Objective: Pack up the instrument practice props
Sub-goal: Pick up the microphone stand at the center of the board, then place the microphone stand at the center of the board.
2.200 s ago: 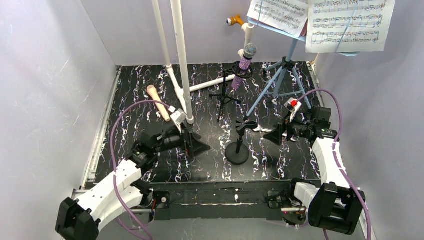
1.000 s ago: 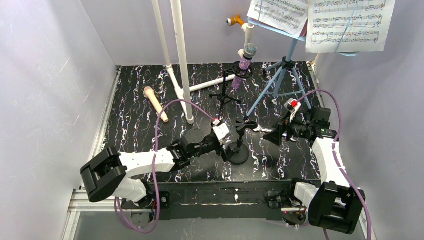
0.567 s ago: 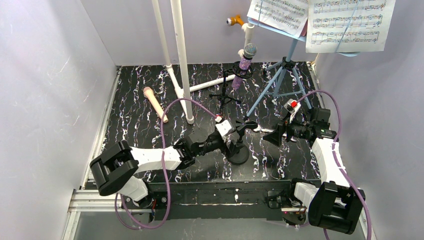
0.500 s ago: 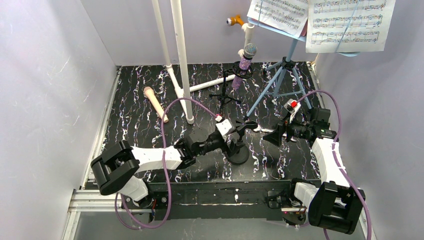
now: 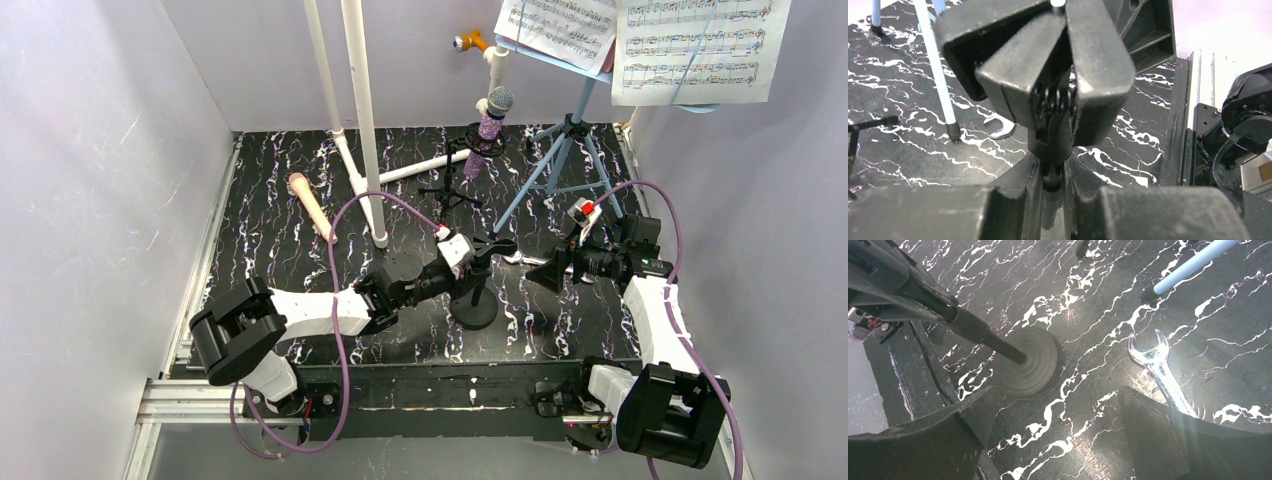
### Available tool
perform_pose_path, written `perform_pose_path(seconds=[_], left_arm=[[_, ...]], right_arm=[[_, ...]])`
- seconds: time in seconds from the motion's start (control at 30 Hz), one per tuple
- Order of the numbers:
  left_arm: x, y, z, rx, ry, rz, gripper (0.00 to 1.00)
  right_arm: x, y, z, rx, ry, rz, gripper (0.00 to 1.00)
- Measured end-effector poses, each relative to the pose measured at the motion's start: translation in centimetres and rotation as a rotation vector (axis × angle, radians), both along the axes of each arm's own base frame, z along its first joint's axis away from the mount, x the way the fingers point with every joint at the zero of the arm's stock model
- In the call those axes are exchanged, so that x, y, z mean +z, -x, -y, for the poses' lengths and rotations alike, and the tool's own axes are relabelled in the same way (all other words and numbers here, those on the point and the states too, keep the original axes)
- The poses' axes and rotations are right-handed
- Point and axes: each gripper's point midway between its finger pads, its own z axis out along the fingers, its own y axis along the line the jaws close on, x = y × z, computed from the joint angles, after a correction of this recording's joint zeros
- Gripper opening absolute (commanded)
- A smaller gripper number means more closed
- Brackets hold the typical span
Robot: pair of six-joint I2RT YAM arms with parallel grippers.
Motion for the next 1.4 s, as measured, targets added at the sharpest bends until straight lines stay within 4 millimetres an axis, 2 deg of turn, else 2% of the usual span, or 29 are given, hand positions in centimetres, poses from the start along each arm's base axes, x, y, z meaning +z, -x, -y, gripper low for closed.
perform_pose_path(seconds=[0.33, 0.5, 0.73, 0.97, 1.1, 1.17, 1.3, 1.37, 1.4], left_arm=[[0.3, 0.4, 0.0, -0.009, 0.005, -0.016, 0.00], [1.3, 1.0, -0.7, -0.008, 0.021, -0.048, 0.00], [3.6, 2.4, -2.8, -0.003, 0.069, -0.070, 0.00], [3.6, 3.2, -5.8, 0.042, 0.043, -0.082, 0.00], [3.9, 3.0, -8.4, 0.117, 0.009, -0.062, 0.00], [4.7, 2.0, -11.0, 0.214, -0.008, -0.032, 0.00], [4.6, -0.5, -17.7, 0.458, -0.077, -0.018, 0.00], [4.3, -2.9, -22.5, 0.643, -0.105, -0.033, 0.00], [4.0, -3.6, -23.8, 0.693, -0.114, -0.042, 0.00]], right_arm=[[0.0, 0.0, 0.0, 0.000, 0.000, 0.000, 0.98], [0.0, 0.0, 0.0, 0.000, 0.000, 0.000, 0.99], [0.0, 0.0, 0.0, 0.000, 0.000, 0.000, 0.99], [0.0, 0.0, 0.0, 0.000, 0.000, 0.000, 0.98], [0.0, 0.0, 0.0, 0.000, 0.000, 0.000, 0.98], [0.0, 0.0, 0.0, 0.000, 0.000, 0.000, 0.98], [0.1, 0.1, -0.1, 0.004, -0.005, 0.001, 0.98], [0.1, 0.0, -0.1, 0.004, -0.005, 0.001, 0.98], [0.1, 0.0, -0.1, 0.004, -0.005, 0.001, 0.98]])
